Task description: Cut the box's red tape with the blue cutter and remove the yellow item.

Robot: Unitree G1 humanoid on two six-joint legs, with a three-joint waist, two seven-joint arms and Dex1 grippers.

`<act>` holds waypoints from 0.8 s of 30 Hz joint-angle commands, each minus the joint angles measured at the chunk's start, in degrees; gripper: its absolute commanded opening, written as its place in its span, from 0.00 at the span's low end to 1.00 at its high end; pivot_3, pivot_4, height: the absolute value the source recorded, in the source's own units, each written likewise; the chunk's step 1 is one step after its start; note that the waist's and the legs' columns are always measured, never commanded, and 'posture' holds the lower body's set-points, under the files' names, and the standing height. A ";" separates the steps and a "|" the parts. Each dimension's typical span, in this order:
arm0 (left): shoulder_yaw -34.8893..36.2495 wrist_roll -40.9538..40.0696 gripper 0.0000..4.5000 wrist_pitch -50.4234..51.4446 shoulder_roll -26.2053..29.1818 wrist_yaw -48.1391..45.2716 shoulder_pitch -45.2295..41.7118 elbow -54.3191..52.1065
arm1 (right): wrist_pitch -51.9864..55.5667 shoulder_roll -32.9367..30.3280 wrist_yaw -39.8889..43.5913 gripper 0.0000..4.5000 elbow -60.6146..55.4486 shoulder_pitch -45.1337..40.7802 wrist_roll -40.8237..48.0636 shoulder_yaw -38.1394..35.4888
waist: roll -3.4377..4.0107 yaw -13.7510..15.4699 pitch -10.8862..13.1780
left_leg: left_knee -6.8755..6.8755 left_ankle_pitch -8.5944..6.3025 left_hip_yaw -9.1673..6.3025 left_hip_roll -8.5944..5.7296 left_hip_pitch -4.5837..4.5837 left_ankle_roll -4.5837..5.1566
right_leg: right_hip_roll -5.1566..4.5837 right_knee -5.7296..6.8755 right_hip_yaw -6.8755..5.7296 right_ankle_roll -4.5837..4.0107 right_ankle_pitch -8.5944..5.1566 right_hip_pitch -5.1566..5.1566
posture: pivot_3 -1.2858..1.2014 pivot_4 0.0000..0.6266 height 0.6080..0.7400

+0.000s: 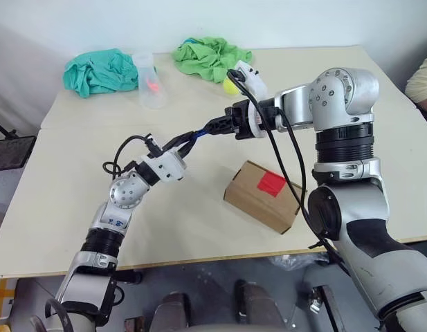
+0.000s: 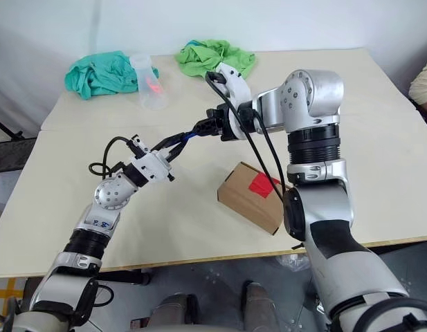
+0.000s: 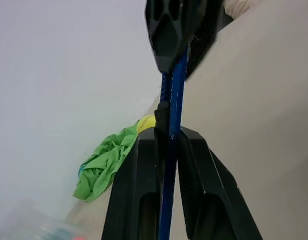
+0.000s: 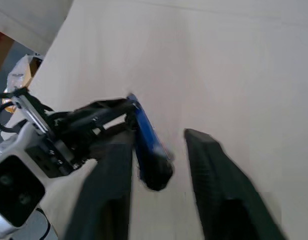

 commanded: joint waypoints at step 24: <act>-0.50 2.08 0.09 -2.94 0.96 4.10 -1.94 -0.06 | -0.29 0.67 -3.52 0.34 15.97 -8.35 -0.39 -7.39 | 0.00 -0.03 0.00 | 0.00 0.02 0.02 0.00 -0.04 -0.04 | 0.00 0.01 0.00 0.00 0.00 -0.04 | 0.52 0.24 1.00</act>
